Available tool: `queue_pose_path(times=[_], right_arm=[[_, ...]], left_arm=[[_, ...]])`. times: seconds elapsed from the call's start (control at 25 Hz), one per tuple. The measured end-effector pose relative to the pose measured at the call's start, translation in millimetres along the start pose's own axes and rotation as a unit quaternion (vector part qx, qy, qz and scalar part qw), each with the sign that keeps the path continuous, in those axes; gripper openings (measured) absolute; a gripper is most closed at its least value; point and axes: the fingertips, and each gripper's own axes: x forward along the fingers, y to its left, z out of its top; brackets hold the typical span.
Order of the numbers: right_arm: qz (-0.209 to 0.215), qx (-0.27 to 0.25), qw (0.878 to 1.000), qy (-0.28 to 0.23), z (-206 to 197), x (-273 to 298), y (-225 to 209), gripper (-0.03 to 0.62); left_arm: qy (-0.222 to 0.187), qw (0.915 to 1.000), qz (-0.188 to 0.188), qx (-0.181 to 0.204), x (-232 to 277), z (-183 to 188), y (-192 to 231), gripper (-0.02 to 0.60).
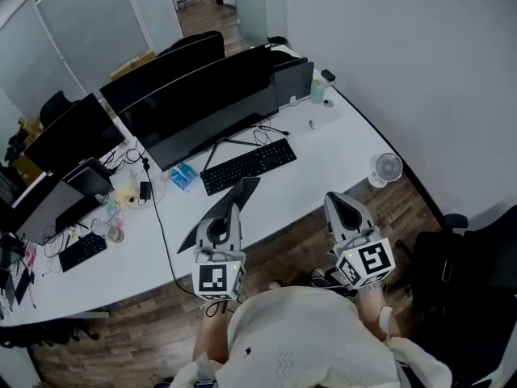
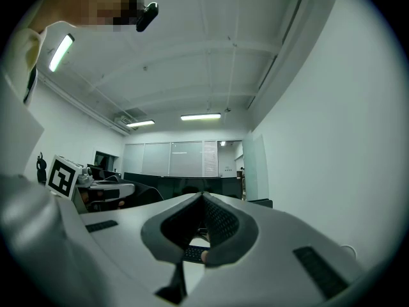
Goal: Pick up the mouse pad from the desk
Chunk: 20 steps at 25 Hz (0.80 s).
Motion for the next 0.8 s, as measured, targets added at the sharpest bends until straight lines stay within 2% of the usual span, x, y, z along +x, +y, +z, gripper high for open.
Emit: queue_pose_path(times=[0.36,0.8], right_arm=[[0.013,-0.012,1.000,-0.003,7.8,2.0,4.7,0.000],[0.023,0.009,1.000,-0.011,10.3,-2.3,0.8,0.000]], left_arm=[[-0.011,0.9999,0.000,0.001,-1.2,8.8,0.5,0.023],[-0.004,1.0000,-0.009,-0.001,1.3,7.8,-5.6,0.023]])
